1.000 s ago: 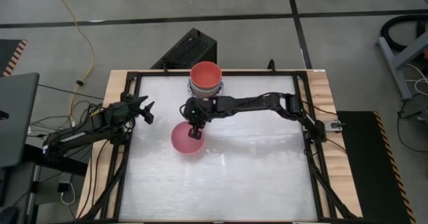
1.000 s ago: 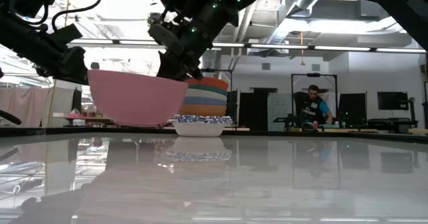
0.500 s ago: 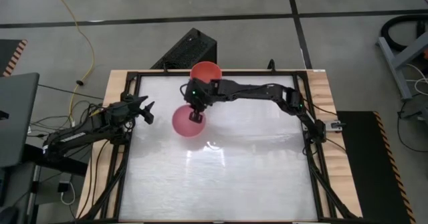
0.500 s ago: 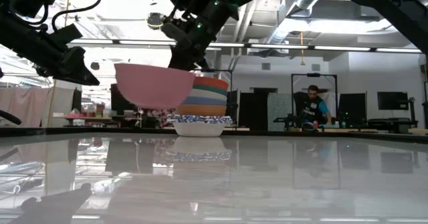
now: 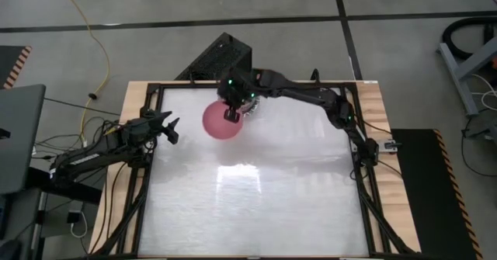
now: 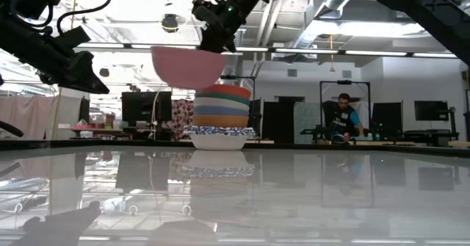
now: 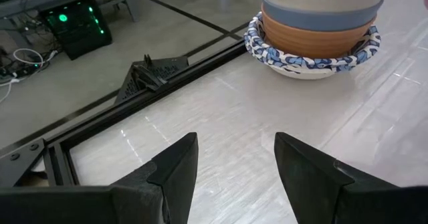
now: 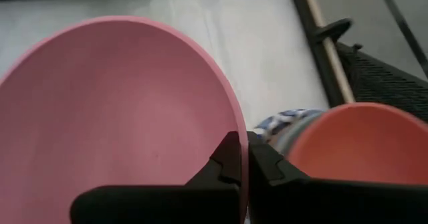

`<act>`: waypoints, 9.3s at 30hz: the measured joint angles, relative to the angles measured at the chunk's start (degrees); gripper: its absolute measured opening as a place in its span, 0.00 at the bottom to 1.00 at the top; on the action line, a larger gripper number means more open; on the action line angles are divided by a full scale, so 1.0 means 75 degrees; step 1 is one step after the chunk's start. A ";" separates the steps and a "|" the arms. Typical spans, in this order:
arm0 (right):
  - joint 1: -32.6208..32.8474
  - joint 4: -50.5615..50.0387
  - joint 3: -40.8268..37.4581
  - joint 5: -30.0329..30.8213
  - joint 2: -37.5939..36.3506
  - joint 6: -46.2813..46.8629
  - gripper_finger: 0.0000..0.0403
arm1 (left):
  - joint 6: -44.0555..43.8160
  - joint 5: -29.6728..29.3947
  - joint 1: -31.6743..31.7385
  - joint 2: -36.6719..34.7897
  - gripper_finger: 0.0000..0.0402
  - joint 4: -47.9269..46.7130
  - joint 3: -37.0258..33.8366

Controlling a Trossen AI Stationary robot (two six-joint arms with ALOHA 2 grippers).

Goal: Nest bowls inside each other
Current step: Stack the pink bowl onto the stack of bowls, then return to Home Position

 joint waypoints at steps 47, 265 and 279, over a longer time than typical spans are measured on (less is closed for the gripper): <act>-0.3019 -0.0369 0.0332 -0.1588 0.0011 0.1338 0.03 | 0.0001 0.0000 0.0000 0.0002 0.47 0.0000 0.0000; -0.2400 0.3678 -1.0756 -0.8307 -0.9272 -0.0317 0.25 | -0.0945 0.2891 -0.0003 0.0000 0.47 0.1017 0.0000; 0.0006 0.8100 -1.4446 -0.2913 -1.1888 0.2042 0.25 | -0.0442 0.5924 -0.0002 -0.0002 0.47 0.2730 0.0000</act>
